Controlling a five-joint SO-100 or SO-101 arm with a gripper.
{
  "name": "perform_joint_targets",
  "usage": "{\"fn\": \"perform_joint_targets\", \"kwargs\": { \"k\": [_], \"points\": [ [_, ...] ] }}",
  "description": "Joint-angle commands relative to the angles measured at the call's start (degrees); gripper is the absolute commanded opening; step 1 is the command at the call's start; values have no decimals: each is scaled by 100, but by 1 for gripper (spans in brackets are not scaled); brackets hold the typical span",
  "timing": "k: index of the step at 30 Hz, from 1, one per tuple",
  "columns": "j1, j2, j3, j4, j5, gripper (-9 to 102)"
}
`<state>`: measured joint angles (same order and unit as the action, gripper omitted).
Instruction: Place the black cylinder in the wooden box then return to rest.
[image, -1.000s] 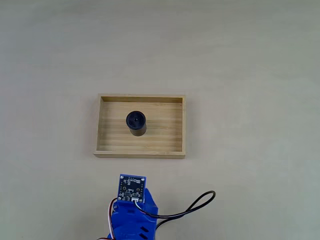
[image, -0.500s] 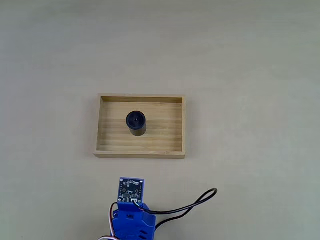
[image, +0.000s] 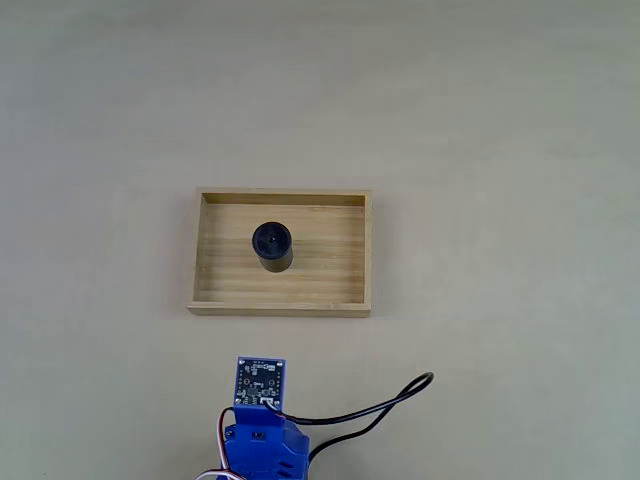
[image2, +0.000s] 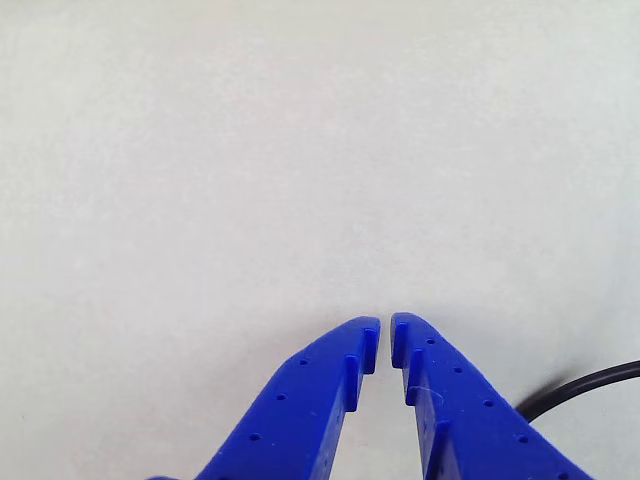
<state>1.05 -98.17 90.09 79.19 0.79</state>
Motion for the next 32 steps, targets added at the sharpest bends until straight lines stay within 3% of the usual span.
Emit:
{"fn": "perform_joint_targets", "kwargs": {
  "k": [1,32],
  "points": [
    [-9,-53,123,-35,-70,-1],
    [-9,-62,211,-88,-123,0]
  ]
}}
